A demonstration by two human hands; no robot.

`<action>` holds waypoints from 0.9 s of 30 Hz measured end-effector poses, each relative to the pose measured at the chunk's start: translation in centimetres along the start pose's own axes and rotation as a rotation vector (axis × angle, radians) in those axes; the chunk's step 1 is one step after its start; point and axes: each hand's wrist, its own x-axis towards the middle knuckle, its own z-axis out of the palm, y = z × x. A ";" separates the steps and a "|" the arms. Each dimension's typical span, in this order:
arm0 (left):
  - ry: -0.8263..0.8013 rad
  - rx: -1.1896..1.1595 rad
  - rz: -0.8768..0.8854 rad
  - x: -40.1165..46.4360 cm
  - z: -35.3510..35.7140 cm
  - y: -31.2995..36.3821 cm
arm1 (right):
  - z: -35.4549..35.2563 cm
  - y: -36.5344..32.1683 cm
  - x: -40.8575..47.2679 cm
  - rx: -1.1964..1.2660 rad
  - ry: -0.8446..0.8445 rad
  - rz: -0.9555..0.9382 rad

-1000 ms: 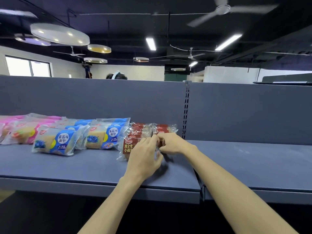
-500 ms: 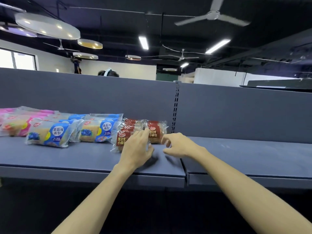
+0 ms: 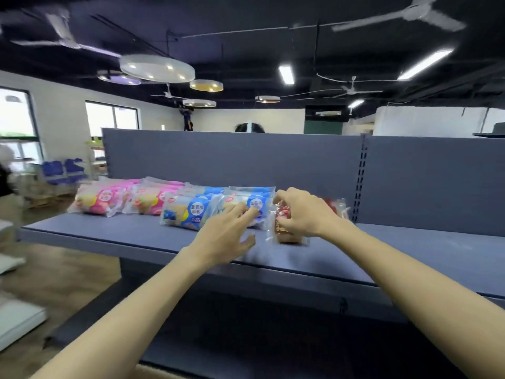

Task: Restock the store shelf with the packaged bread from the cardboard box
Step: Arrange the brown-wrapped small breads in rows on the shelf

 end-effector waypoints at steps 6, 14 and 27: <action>-0.231 0.092 -0.168 -8.5 -4.9 -9.5 | 3.1 -10.3 5.1 0.093 -0.033 -0.168; -0.414 0.211 -0.342 -18.8 -8.1 -17.2 | 7.0 -25.2 8.5 0.111 -0.112 -0.418; -0.635 0.013 -0.632 -36.8 -2.4 -18.7 | 20.4 -36.1 2.8 0.210 -0.376 -0.472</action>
